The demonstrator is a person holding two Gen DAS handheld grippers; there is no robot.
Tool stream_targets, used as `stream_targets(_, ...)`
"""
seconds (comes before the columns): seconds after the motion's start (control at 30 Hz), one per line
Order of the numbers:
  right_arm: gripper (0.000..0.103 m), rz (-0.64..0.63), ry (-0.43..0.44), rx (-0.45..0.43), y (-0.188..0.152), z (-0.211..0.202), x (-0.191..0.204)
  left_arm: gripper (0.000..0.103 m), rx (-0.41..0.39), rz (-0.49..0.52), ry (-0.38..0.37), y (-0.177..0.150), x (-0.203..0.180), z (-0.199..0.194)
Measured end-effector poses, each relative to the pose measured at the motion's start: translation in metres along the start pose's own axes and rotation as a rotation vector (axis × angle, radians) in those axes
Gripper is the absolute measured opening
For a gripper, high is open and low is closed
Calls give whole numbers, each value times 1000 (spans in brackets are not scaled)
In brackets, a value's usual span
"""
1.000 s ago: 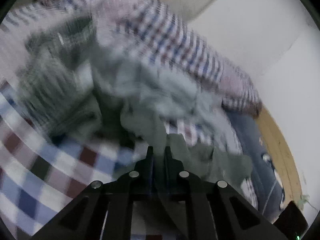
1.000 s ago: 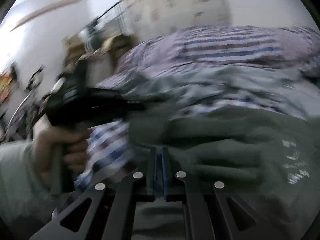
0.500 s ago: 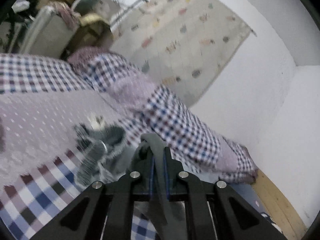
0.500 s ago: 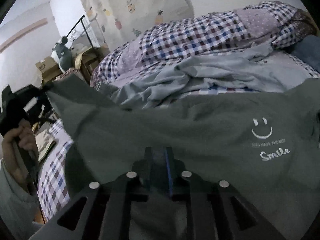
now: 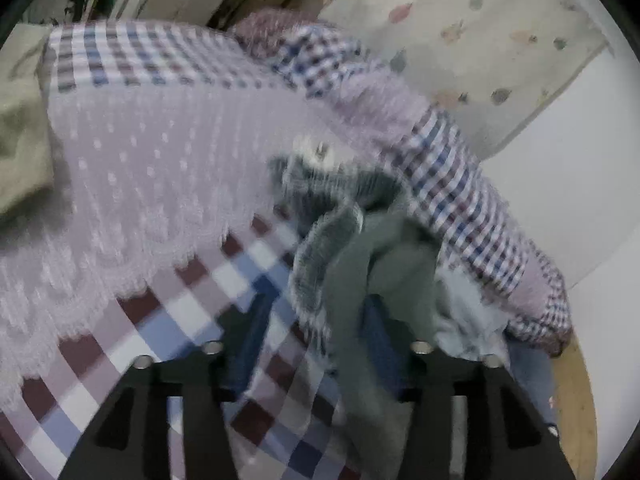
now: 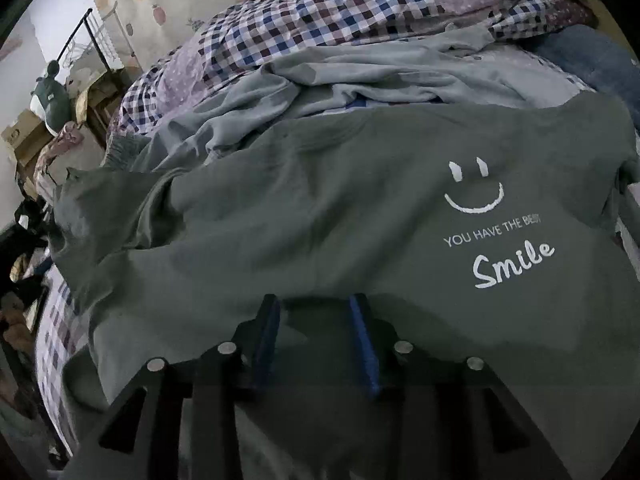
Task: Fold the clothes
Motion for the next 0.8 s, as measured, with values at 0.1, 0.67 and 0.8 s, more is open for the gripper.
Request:
stream_targets(0.1, 42, -12, -7, 0, -1, 1, 2, 73, -3, -26, -73, 12, 9, 1)
stream_targets(0.67, 43, 79, 104, -100, 8, -17, -8, 10, 55, 760, -456, -124, -169, -46)
stream_targets(0.8, 44, 197, 154, -238, 15, -46, -29, 10, 150, 876, -477, -158, -175, -43)
Point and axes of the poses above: each gripper's, at about its wrist camera, not at the fingertips, and z roughly the way its jaws point, x to its left, y to its top, the point moved 2 cm from there along z, roughly the way its jaws point, and after that the axes turned 15 degrees about y, right-handed, at the moved point
